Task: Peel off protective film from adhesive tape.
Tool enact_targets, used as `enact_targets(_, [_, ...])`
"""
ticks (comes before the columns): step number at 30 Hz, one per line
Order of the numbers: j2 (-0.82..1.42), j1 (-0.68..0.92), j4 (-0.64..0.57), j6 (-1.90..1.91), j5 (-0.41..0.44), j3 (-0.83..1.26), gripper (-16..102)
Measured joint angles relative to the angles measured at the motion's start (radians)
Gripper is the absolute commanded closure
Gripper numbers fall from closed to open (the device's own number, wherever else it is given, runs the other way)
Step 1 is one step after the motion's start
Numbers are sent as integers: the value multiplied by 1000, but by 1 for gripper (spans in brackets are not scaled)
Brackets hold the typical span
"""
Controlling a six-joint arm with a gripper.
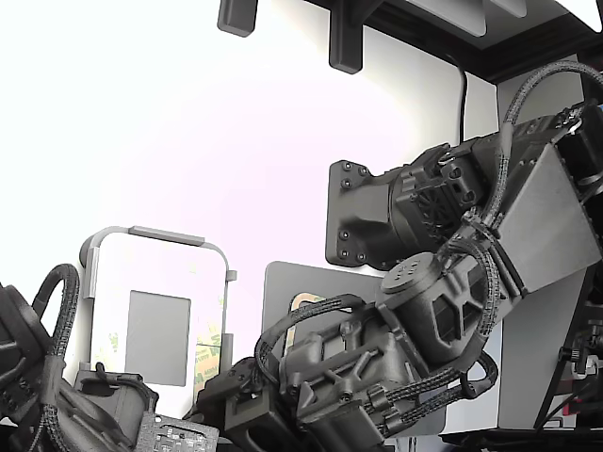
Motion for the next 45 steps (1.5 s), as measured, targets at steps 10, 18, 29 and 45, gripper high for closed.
enact_targets(10, [5, -11, -8, -11, -15, 8, 96])
enact_targets(18, [5, -25, -9, -25, -28, 8, 96])
enact_targets(29, [6, -32, -14, -32, -35, 17, 96])
enact_targets(45, [35, -32, -8, -32, -34, 34, 96])
